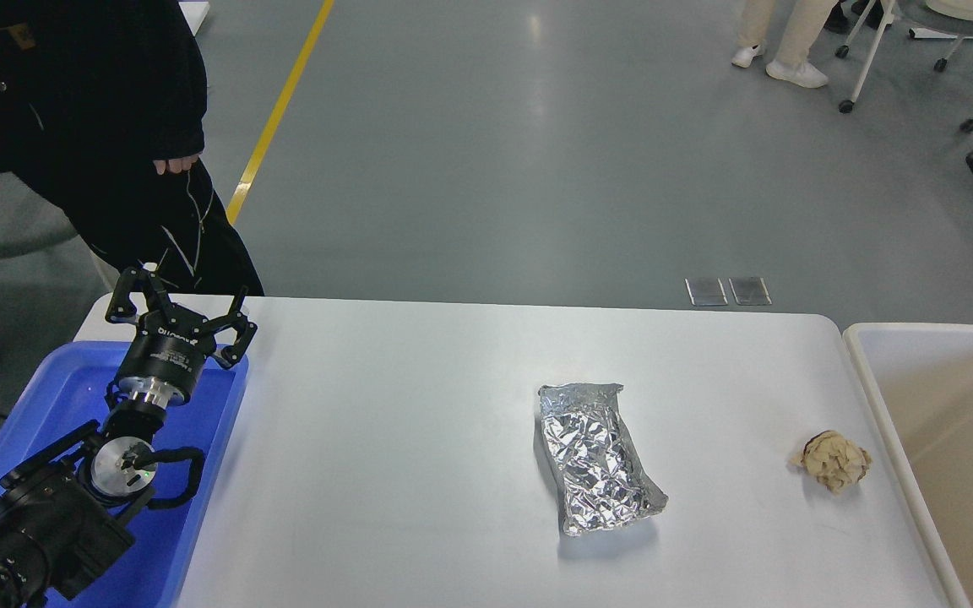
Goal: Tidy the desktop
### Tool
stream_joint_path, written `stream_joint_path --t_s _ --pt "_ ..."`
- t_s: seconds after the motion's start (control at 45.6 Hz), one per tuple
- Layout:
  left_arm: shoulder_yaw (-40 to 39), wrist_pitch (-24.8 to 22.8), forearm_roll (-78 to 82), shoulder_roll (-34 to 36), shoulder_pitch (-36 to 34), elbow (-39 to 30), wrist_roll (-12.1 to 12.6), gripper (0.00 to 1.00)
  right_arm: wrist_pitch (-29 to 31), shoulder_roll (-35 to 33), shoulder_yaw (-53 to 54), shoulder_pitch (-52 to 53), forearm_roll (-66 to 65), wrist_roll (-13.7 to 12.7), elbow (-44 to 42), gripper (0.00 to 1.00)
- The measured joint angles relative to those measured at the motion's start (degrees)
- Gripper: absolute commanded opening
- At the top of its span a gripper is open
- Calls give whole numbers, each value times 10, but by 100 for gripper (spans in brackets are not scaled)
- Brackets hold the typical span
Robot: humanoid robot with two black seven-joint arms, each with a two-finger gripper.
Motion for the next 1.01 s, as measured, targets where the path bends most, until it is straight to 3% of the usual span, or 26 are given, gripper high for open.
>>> stream_joint_path --t_s 0.636,1.009 --pt "0 0 0 0 0 0 0 100 64 115 71 -112 0 0 14 100" --pt "0 0 0 0 0 0 0 100 69 138 75 -130 0 0 7 100"
